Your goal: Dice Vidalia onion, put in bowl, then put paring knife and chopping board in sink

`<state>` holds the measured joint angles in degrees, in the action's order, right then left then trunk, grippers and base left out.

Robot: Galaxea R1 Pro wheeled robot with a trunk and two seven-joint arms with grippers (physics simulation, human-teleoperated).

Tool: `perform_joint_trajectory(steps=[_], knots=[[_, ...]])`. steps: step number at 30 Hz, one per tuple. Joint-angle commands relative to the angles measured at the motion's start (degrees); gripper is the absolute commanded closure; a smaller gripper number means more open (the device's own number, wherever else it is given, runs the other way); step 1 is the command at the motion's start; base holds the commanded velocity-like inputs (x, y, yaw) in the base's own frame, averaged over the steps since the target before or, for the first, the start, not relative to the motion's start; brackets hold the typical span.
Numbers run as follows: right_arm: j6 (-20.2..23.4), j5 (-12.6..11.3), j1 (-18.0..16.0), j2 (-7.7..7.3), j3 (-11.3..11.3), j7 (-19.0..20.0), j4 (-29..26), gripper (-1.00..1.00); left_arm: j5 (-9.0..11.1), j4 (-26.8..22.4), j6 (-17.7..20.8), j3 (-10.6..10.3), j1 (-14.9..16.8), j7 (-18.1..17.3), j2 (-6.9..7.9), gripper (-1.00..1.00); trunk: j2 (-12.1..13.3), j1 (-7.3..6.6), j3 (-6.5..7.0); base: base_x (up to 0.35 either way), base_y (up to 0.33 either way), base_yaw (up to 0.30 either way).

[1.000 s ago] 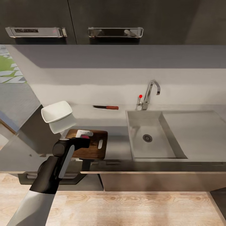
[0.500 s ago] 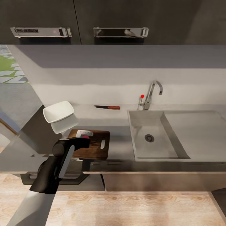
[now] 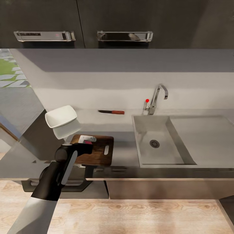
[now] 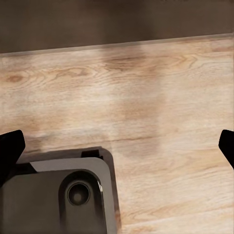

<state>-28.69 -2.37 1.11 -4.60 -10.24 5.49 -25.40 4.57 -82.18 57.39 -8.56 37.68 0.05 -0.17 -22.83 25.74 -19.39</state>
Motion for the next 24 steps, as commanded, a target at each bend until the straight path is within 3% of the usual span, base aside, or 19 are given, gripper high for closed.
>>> perform_joint_trajectory(steps=[1, 24], knots=[[-0.1, -0.3, 0.0, 0.03, -0.3, 0.6, -0.1, -1.00, -0.4, 0.0, 0.3, 0.0, 0.0, 0.1, 0.00, 1.00, -0.1, 0.04, -0.06, 0.000, 0.000, 0.000], [-0.1, -0.3, 0.0, 0.03, -0.3, 0.6, -0.1, -1.00, -0.4, -0.1, 0.3, 0.0, 0.0, 0.1, -0.02, 1.00, -0.1, 0.04, 0.20, 0.000, 0.000, 0.000]])
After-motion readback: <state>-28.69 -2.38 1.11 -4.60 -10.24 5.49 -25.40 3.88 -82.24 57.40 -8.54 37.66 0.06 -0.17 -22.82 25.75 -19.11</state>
